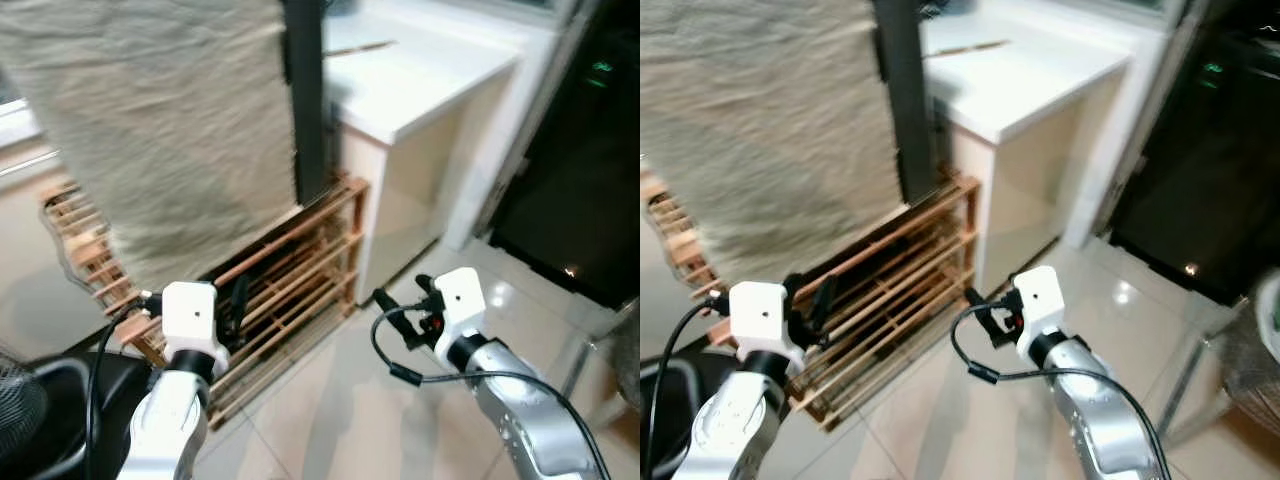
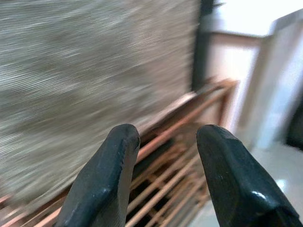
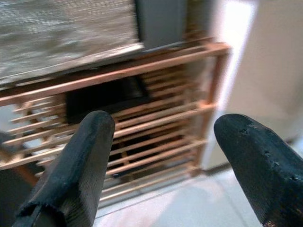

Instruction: Clothes washing

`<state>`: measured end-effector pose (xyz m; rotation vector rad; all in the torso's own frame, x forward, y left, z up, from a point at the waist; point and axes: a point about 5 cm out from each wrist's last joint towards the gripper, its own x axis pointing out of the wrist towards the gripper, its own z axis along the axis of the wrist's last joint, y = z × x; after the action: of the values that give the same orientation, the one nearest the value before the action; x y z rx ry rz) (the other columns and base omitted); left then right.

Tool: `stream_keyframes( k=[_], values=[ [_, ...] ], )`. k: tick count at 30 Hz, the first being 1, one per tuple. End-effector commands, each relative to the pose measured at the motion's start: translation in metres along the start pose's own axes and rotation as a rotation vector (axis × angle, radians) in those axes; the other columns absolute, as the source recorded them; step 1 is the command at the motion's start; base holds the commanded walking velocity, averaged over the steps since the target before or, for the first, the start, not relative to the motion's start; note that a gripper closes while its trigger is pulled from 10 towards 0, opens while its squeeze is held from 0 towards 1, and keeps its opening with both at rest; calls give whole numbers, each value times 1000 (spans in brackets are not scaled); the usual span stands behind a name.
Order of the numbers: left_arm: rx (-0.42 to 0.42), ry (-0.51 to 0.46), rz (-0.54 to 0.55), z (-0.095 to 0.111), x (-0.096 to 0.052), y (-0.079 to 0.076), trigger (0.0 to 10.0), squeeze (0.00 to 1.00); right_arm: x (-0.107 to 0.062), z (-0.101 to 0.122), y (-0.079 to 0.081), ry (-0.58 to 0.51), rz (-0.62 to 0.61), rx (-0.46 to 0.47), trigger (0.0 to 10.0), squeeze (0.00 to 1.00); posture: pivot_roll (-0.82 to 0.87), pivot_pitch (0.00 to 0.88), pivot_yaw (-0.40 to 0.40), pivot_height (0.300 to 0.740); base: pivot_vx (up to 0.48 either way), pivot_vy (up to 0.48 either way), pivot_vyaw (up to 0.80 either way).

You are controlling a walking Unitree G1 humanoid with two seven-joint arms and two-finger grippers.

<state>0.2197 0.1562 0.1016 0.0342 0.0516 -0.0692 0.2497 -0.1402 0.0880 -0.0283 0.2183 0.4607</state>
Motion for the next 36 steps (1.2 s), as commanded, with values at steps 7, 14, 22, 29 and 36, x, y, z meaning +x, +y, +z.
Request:
stream_keyframes(
  k=[7, 14, 22, 29, 36],
  values=[
    [-19, -24, 18, -8, -1, -5, 10000, 0, -1, -13, -5, 32, -16, -49, 10000, 0, -6, 32, 20, 740, 0, -45, 800],
    [-18, -23, 42, -12, -3, -3, 10000, 0, 0, -21, -7, 62, -19, -53, 10000, 0, -9, 38, 12, 740, 0, -418, 0],
    [-23, -38, 39, -12, -2, -6, 10000, 0, -1, -20, -9, 55, -25, -72, 10000, 0, -28, 48, 13, 740, 0, -426, 0],
    [-30, -42, 38, -13, 2, -8, 10000, 0, -2, -18, -13, 47, -52, -75, 10000, 0, -41, 46, 12, 740, 0, -425, 0],
    [-70, -17, 50, -20, 7, -5, 10000, 0, 2, -17, -15, 45, -59, -81, 10000, 0, -35, 45, 8, 740, 0, -121, 0]
  ],
)
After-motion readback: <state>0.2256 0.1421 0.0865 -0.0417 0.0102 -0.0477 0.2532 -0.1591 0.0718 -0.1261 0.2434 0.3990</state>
